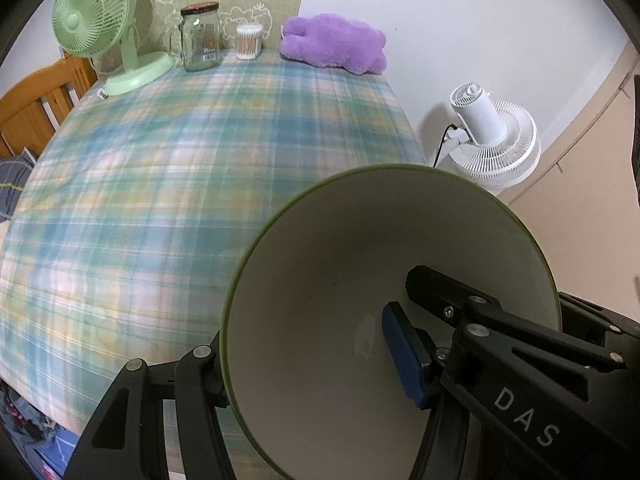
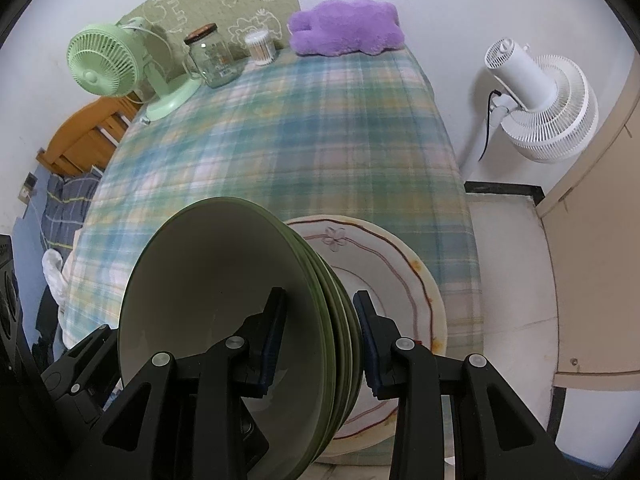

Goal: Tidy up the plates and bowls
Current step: 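Lower the nested bowls onto the red-rimmed plate with both grippers, then open both grippers and withdraw them from the bowl stack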

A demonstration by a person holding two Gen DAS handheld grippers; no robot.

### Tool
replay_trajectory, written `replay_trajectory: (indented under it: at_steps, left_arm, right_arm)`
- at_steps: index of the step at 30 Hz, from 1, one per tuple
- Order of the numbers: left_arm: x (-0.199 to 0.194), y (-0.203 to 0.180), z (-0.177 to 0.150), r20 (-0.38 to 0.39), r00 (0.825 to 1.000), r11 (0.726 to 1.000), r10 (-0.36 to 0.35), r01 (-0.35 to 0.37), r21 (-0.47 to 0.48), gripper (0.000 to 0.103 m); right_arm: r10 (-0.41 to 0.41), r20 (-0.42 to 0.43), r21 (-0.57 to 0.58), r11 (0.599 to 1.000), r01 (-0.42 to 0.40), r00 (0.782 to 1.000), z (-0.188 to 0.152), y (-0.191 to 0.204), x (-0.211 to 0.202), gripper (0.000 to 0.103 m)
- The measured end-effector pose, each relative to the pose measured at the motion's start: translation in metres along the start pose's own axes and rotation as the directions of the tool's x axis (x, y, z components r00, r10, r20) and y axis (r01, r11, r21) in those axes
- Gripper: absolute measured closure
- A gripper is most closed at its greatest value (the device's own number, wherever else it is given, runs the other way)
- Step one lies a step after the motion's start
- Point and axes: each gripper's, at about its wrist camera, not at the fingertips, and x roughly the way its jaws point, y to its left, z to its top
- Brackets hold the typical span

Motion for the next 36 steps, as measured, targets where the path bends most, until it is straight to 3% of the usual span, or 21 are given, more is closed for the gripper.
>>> replay_trajectory:
  at_steps: [10,15,27,30,32,36]
  left_arm:
    - [0.023,-0.003,-0.003,-0.064,0.998,0.999,-0.016,0.013,-0.033,0.041]
    - [0.027,-0.006,0.000,-0.051,0.999,1.000,-0.011,0.009,-0.026,0.041]
    - [0.027,-0.020,0.003,-0.031,0.997,0.996,0.071,-0.070,0.057,0.044]
    - [0.026,-0.023,0.002,-0.013,0.995,0.993,0.102,-0.101,0.067,0.041]
    - [0.026,-0.024,0.000,0.000,0.992,0.990,0.126,-0.126,0.071,0.033]
    - [0.026,-0.019,-0.001,0.003,0.988,0.987,0.155,-0.155,0.052,0.022]
  right_arm:
    - [-0.021,-0.063,-0.003,1.000,0.021,0.998,0.000,-0.012,0.021,0.065]
    - [-0.037,-0.060,-0.007,0.999,0.037,0.998,0.004,-0.014,0.024,0.065]
    - [0.021,-0.031,0.048,0.999,-0.019,0.999,0.001,-0.029,0.030,0.059]
    - [0.040,-0.006,0.051,0.998,-0.040,0.999,-0.001,-0.031,0.030,0.059]
    - [0.069,0.002,0.067,0.995,-0.069,0.998,-0.003,-0.035,0.031,0.059]
    - [0.063,0.014,0.078,0.995,-0.064,0.998,-0.005,-0.041,0.030,0.047]
